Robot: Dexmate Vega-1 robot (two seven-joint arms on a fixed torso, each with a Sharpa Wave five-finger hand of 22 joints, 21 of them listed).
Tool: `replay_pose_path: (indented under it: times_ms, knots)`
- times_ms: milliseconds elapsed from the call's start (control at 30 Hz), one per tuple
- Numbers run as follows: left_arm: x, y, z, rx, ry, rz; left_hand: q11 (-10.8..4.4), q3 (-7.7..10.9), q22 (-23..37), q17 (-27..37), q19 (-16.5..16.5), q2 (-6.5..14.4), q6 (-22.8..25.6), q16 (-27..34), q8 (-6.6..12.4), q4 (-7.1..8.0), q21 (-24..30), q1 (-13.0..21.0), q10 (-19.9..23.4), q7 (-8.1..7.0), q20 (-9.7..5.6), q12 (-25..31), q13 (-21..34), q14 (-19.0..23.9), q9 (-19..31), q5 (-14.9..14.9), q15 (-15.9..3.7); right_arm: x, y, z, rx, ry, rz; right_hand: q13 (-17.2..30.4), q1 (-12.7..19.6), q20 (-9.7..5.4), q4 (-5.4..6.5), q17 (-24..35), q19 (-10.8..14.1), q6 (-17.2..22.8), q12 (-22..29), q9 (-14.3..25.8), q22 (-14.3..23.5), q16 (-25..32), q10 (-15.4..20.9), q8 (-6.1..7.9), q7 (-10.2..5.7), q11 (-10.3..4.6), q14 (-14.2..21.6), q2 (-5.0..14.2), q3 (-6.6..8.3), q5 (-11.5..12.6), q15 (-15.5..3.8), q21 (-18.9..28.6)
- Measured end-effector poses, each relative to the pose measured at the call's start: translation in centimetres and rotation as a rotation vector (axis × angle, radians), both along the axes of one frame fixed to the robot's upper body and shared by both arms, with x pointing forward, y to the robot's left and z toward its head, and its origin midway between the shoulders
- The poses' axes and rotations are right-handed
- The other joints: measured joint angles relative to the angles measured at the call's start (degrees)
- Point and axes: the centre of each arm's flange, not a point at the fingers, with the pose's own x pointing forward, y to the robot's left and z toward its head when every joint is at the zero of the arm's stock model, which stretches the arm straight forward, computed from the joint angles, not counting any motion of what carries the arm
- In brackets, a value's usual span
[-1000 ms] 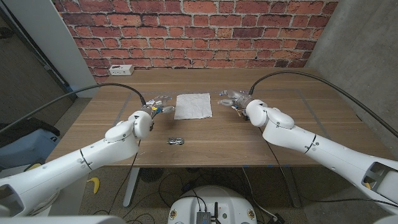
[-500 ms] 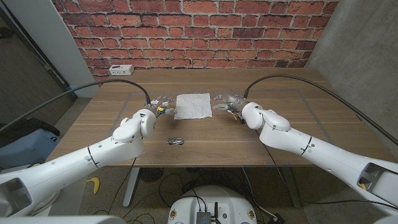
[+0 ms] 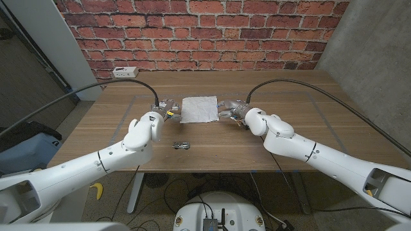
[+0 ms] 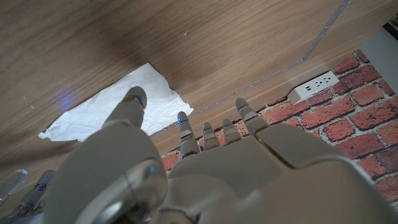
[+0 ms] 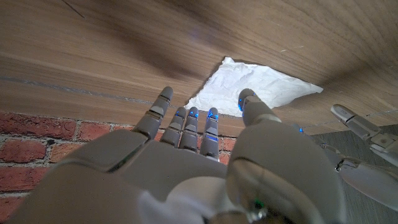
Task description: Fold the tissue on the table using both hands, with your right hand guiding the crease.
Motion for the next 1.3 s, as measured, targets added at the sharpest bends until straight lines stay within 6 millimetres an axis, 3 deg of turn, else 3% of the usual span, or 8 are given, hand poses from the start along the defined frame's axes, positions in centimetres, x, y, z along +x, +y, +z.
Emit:
replay_pose_path:
  times_ms: [233,467,800,1033,1300]
  knots:
    - [0.1,-0.2,0.1,0.039,-0.006,0.023,0.49,-0.70,0.0,0.0,1.2,-1.4,0.5,0.0,0.00,0.23,-0.2,3.2,0.5,-1.61,0.72,0.0,0.0,0.1,0.0,0.7,0.53,-0.1,0.7,-0.2,-0.033,-0.016,-0.002,0.0,2.3,-0.20,-0.39,-0.3,0.9,1.6,0.0,0.0,0.0,-0.2,0.5,0.44,-0.52,-0.26,0.4,-1.67,-0.05,0.6,-0.42,0.0]
    - [0.3,-0.4,0.0,0.056,-0.007,0.024,1.02,-0.95,0.1,0.0,2.0,-1.6,1.9,0.0,0.00,0.47,-0.2,5.7,1.0,-2.08,1.34,0.0,0.0,0.8,0.3,1.3,1.18,-0.2,1.3,-0.4,-0.051,-0.020,0.014,0.0,3.7,-0.40,-0.38,-0.3,1.1,2.9,0.0,0.0,0.0,-0.2,1.5,0.88,-0.59,-0.67,0.7,-2.65,-0.05,1.1,-0.70,0.0]
    - [0.8,-0.5,-0.2,0.057,0.002,0.011,0.92,-1.49,0.2,-0.2,2.9,-0.6,7.0,0.0,0.55,1.02,-0.5,9.7,2.8,-2.08,1.63,0.5,0.0,1.2,0.6,2.3,0.81,-0.3,2.1,-0.5,-0.069,-0.024,0.035,0.0,5.9,-1.02,-0.20,-0.2,1.7,4.4,0.0,0.0,0.0,-0.7,2.0,0.89,-1.12,-1.23,0.9,-3.51,-0.23,1.9,-0.50,0.0]
    - [1.4,-0.7,-0.5,0.053,0.003,0.001,1.42,-1.73,0.2,-0.2,3.3,0.7,8.8,0.0,0.55,1.27,-0.7,10.9,3.3,-2.10,2.04,0.5,0.0,1.5,0.6,2.8,1.11,-0.5,2.6,-0.6,-0.081,-0.031,0.044,0.0,7.5,-1.25,0.04,-0.1,1.5,4.8,0.0,0.0,0.0,-0.7,2.5,0.89,-1.53,-1.73,0.9,-3.77,-0.47,2.3,-0.50,0.0]
    - [2.2,-1.0,-0.8,0.043,0.009,-0.021,0.96,-2.06,0.1,-0.2,3.7,1.4,10.7,0.0,0.77,1.59,-0.7,12.2,4.2,-2.10,1.64,0.5,0.0,2.4,0.6,2.8,0.71,-0.5,2.8,-0.7,-0.084,-0.031,0.051,0.0,8.1,-1.56,0.45,-0.1,1.8,4.8,0.0,0.0,0.0,-0.7,2.5,0.89,-1.53,-1.73,1.1,-3.75,-0.88,2.3,-0.29,0.0]
